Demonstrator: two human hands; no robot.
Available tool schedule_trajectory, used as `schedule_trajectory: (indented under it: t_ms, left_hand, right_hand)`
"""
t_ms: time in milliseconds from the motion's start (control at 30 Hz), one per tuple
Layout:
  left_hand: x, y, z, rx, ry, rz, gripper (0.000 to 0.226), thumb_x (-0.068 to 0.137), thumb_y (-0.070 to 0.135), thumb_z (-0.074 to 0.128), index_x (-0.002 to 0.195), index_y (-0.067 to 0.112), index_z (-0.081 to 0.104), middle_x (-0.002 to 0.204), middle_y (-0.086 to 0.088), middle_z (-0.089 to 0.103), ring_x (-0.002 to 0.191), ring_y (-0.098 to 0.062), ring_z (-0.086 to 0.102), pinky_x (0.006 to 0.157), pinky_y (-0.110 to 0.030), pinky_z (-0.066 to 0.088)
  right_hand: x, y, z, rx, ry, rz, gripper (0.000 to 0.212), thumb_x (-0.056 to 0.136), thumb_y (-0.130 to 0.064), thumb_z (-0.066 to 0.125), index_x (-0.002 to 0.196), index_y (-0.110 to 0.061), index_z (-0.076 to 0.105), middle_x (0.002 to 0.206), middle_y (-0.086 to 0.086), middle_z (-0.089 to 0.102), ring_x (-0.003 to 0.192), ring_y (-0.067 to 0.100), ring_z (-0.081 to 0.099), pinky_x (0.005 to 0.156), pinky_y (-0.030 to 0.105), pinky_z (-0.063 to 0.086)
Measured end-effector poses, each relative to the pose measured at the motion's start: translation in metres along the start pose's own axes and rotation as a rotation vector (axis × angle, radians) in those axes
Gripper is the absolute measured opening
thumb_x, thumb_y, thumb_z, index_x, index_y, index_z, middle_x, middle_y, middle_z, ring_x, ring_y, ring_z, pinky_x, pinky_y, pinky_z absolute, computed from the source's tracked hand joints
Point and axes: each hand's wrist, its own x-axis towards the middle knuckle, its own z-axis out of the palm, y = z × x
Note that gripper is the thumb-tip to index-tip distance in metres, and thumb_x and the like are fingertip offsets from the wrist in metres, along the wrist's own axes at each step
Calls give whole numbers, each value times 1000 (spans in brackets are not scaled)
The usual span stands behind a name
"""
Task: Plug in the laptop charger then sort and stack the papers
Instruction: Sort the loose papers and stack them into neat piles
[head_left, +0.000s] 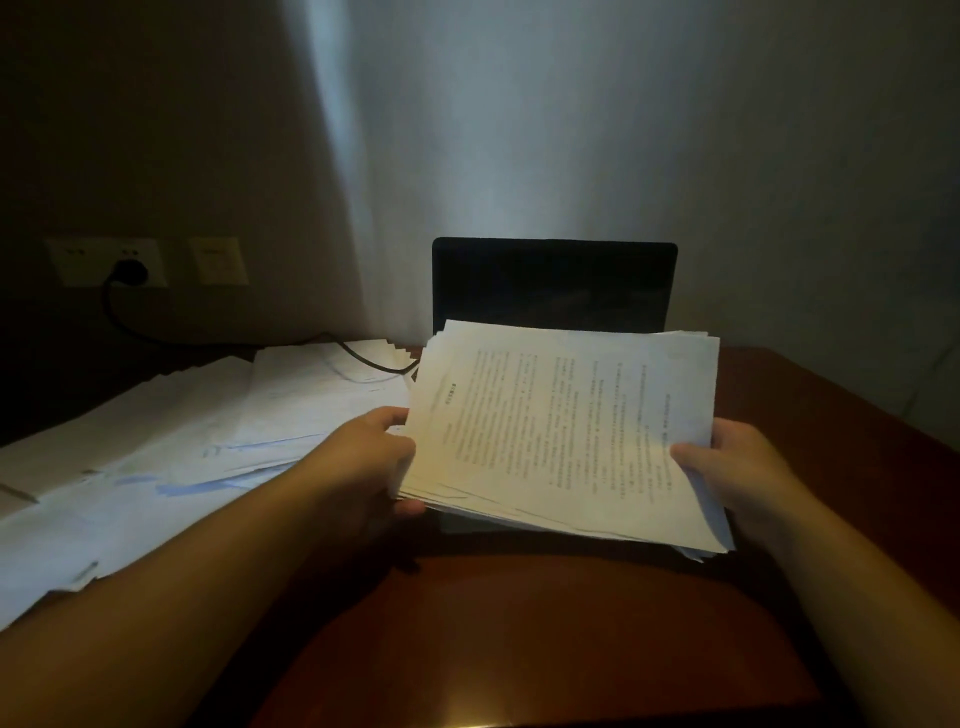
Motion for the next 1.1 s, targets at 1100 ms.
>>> schedule_trajectory:
  t_ms: [1100]
  left_hand:
    - [29, -35, 7, 679, 114, 269, 44, 90, 28, 68, 127, 36, 46, 140, 4, 57, 108, -23, 65, 80, -30, 61]
  right_hand:
    - [59, -8, 25, -922, 252, -348, 43, 94, -26, 62, 135, -21, 53, 122, 6, 64, 100, 29, 62, 76, 42, 57]
